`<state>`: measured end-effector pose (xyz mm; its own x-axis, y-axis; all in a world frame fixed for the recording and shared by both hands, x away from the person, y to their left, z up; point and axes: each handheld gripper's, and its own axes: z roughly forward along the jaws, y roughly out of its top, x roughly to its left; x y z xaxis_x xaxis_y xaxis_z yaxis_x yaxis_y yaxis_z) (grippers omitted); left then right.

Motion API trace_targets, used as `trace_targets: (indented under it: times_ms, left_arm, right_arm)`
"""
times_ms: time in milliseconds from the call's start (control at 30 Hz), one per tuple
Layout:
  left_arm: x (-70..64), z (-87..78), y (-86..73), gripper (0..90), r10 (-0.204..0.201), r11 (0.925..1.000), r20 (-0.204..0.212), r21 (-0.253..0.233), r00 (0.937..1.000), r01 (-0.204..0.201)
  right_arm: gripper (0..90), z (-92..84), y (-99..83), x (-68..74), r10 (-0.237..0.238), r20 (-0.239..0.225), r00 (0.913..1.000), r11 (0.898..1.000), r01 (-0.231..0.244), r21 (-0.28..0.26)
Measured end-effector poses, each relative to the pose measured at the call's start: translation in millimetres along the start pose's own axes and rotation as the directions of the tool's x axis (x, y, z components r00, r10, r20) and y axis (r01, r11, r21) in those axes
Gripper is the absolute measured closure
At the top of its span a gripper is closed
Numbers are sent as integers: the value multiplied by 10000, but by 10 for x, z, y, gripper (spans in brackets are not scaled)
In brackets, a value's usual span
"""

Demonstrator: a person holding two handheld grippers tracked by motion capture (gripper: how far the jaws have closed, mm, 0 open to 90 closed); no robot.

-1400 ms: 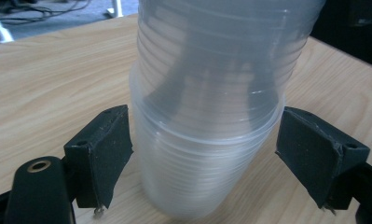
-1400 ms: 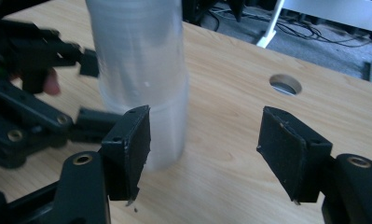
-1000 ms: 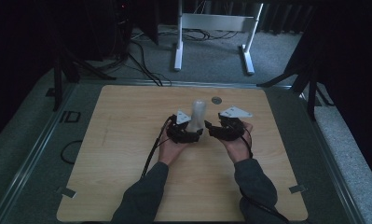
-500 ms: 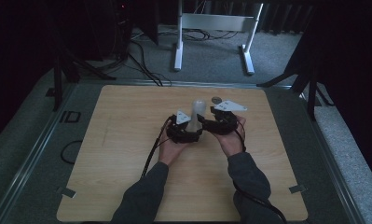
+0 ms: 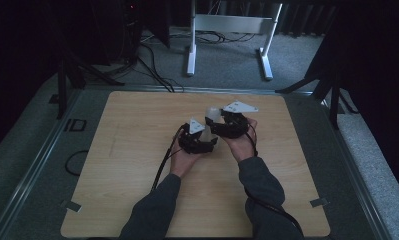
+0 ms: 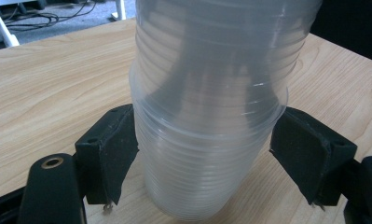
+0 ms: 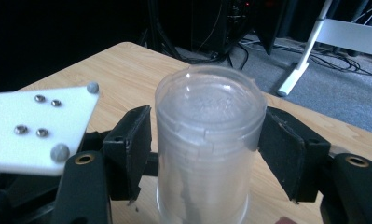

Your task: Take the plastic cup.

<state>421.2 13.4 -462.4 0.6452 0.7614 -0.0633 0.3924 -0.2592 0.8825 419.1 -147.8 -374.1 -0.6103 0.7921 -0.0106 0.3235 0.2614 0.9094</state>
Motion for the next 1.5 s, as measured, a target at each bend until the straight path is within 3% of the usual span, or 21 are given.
trace_targets:
  times_ms: [233,600,1500]
  left_arm:
    - [-5,-3,-12,229,51,9999,-37,-119,10000,-52]
    - [-20,-1,12,225,248,9989,-202,-393,9995,-256]
    - [-18,-1,2,237,273,9994,-139,-215,9995,-276]
  right_arm:
    - [368,74,19,-10,70,-17,10000,10000,-70,48]
    - [384,51,15,-34,331,-31,9994,9994,-331,-68]
    - [400,-52,186,-50,458,-185,9988,9982,-464,-376]
